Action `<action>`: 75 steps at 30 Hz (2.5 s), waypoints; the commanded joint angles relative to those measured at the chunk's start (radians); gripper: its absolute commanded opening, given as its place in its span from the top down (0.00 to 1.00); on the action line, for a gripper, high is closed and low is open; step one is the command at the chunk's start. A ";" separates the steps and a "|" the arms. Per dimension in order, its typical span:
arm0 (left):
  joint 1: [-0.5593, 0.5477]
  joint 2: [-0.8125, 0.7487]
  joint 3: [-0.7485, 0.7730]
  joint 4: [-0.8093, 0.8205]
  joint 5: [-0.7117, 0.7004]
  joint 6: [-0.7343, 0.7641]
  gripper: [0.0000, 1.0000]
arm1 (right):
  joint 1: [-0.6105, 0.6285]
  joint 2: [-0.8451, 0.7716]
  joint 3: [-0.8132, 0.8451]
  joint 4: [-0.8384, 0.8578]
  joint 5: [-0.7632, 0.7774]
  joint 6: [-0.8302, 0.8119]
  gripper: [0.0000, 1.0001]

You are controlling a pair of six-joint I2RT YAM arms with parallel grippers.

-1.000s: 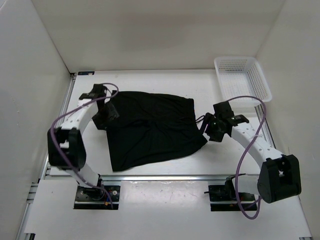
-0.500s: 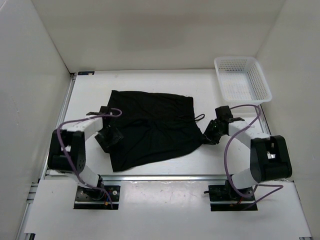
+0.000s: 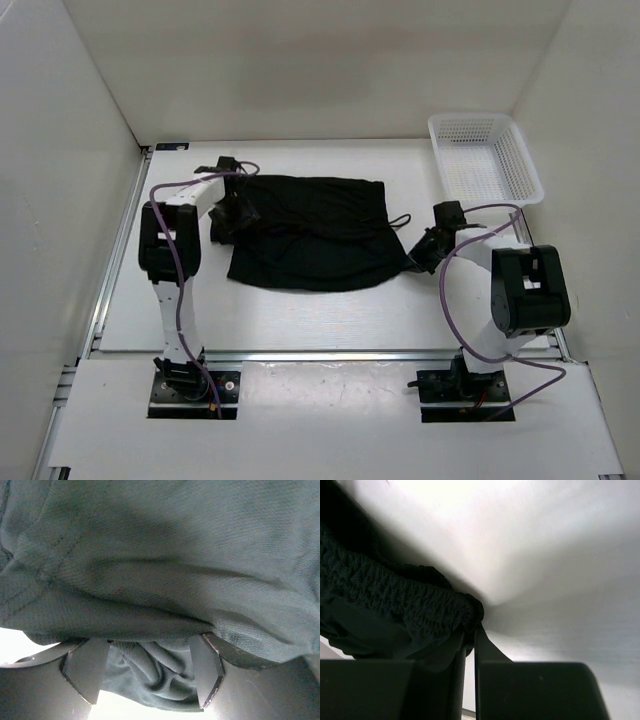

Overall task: Fold and stack the shorts
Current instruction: Fold the shorts

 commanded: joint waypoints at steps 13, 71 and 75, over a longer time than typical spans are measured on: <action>0.089 0.054 0.347 -0.169 -0.098 0.143 0.19 | 0.028 0.074 0.212 -0.064 0.119 0.022 0.91; 0.152 -0.756 -0.554 0.039 0.028 0.049 0.90 | 0.026 -0.292 -0.044 -0.120 0.070 -0.124 1.00; 0.152 -0.892 -0.630 -0.024 0.018 0.007 0.90 | 0.026 -0.481 -0.140 -0.221 0.070 -0.124 1.00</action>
